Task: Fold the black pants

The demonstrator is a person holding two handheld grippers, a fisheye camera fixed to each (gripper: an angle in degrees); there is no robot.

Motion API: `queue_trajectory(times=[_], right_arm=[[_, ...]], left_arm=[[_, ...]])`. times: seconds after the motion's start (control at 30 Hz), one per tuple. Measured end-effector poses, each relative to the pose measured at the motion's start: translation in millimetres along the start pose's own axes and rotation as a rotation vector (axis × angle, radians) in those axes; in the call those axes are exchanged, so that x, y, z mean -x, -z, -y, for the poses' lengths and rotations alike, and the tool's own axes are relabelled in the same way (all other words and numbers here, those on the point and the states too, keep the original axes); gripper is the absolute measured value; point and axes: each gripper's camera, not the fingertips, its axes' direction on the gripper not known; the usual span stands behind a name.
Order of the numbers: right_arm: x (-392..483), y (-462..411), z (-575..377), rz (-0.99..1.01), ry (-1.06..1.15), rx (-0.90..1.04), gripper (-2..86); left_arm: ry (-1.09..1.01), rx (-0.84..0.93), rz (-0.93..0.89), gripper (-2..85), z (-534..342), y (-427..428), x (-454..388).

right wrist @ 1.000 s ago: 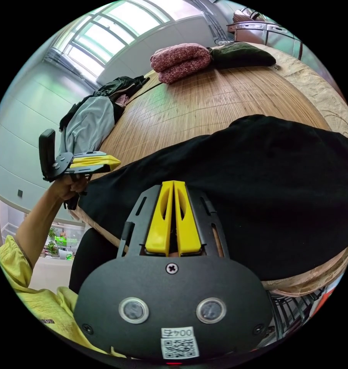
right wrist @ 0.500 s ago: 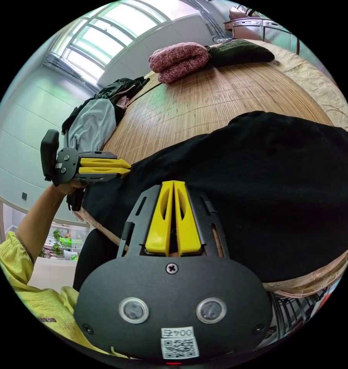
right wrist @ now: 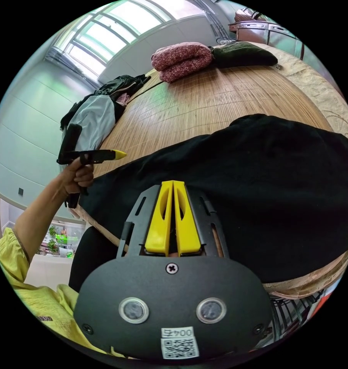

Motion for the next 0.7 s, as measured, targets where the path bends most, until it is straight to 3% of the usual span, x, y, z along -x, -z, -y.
queue_trajectory(times=[0.13, 0.2, 0.3, 0.4, 0.5, 0.7], right_arm=[[1, 6, -5, 0.013, 0.000, -0.002, 0.6], [4, 9, -7, 0.020, 0.014, -0.007, 1.8], [14, 16, -13, 0.008, 0.069, -0.039, 3.7], [16, 25, -18, -0.042, 0.059, -0.058, 4.4], [17, 45, -31, 0.005, 0.058, -0.094, 4.1], [17, 61, -64, -0.134, -0.071, 0.018, 1.5]], left_arm=[[-0.041, -0.122, 0.024, 0.0, -44, 36, -16], [-0.091, -0.103, 0.083, 0.1, -65, 37, -29], [-0.082, 0.024, 0.361, 0.1, -92, 22, -33], [-0.020, -0.149, 0.453, 0.1, -124, 49, -44], [-0.019, -0.291, 0.414, 0.1, -170, 82, -68], [0.076, -0.148, 0.695, 0.1, -277, 82, -68]])
